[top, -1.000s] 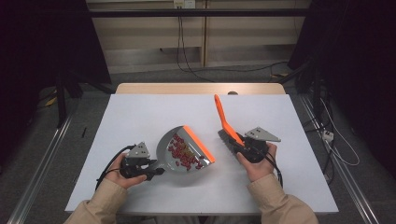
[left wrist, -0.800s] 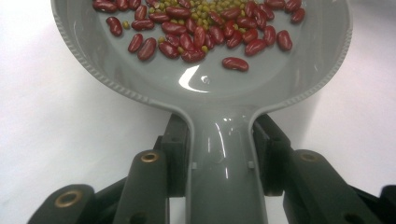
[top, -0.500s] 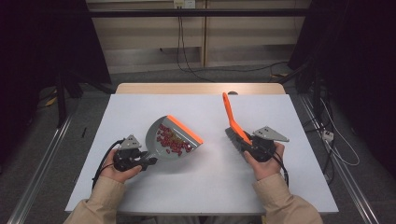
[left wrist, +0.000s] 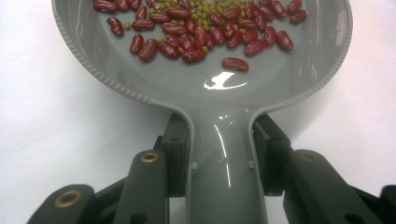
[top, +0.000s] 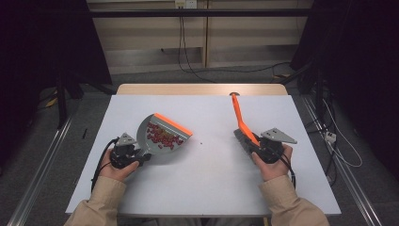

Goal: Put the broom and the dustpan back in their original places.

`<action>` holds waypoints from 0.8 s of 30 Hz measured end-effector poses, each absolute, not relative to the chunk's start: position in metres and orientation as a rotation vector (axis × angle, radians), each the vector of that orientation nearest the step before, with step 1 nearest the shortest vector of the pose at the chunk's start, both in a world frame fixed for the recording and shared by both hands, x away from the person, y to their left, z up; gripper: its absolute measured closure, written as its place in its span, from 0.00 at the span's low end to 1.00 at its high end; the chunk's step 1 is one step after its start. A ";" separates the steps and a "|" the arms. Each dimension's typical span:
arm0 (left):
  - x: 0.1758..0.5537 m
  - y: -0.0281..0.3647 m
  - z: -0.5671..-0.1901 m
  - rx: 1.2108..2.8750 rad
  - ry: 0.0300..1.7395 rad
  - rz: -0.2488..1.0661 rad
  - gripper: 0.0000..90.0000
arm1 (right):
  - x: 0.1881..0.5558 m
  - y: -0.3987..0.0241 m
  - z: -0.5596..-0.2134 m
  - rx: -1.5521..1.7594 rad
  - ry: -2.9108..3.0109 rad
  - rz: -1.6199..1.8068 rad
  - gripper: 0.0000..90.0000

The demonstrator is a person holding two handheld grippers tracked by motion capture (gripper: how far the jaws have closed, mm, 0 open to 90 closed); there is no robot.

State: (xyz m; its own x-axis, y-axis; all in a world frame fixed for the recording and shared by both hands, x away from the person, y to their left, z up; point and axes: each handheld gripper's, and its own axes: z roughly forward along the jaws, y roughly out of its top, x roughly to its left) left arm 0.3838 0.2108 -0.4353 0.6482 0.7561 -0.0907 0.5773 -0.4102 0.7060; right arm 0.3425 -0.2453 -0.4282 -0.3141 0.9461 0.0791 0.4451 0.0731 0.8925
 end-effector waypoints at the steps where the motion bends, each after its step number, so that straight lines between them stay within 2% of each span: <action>1: 0.384 0.212 -0.436 2.133 1.042 0.318 0.70 | 0.343 -0.246 -0.428 1.382 1.812 1.202 0.79; 5: 0.387 0.214 -0.438 2.137 1.067 0.323 0.70 | 0.343 -0.246 -0.429 1.382 1.810 1.196 0.79; 12: 0.379 0.207 -0.437 2.215 0.970 0.267 0.70 | 0.346 -0.242 -0.430 1.379 1.800 1.201 0.79; 24: 0.364 0.182 -0.437 2.343 0.769 0.139 0.70 | 0.362 -0.195 -0.434 1.278 1.881 1.224 0.79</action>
